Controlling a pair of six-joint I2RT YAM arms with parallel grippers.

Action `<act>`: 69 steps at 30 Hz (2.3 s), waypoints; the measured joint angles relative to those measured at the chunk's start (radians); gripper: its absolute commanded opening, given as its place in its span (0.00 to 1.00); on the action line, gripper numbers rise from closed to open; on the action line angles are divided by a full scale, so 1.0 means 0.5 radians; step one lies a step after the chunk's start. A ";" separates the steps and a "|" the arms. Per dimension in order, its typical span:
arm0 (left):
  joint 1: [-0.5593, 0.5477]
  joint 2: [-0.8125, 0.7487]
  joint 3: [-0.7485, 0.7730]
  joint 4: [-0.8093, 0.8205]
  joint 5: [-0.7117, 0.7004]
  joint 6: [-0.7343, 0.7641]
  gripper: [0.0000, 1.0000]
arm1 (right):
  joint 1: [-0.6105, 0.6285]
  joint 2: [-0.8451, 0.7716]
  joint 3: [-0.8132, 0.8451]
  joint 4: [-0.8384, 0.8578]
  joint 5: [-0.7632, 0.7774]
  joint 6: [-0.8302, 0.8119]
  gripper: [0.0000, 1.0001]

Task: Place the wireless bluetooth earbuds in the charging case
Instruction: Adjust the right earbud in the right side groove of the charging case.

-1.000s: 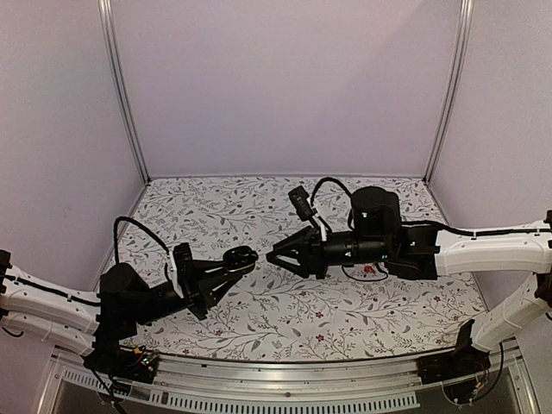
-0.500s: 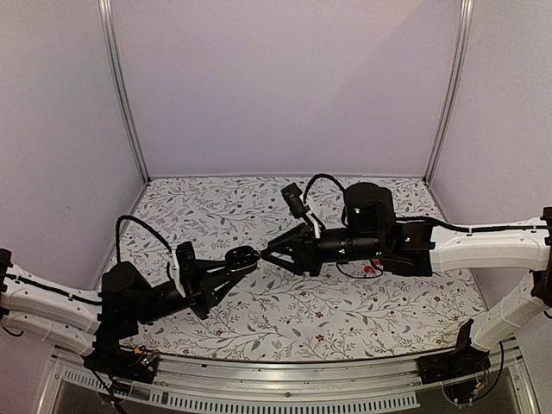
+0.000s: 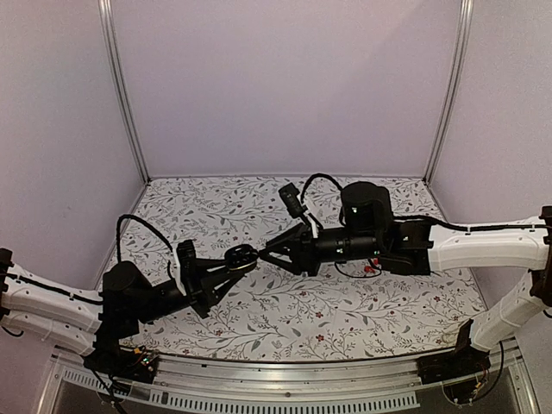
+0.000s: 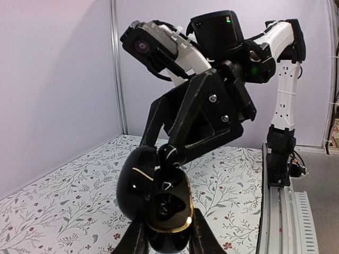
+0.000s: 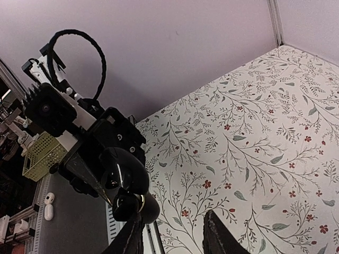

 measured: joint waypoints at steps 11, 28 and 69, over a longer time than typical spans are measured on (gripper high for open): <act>0.003 0.036 0.008 0.014 0.051 -0.004 0.00 | 0.006 0.053 0.056 -0.004 0.023 -0.007 0.38; 0.111 0.079 0.032 -0.003 0.085 -0.154 0.00 | 0.034 0.053 0.055 -0.112 0.211 -0.006 0.38; 0.240 0.165 0.045 0.057 0.422 -0.352 0.00 | -0.076 -0.156 -0.106 0.042 -0.121 0.092 0.19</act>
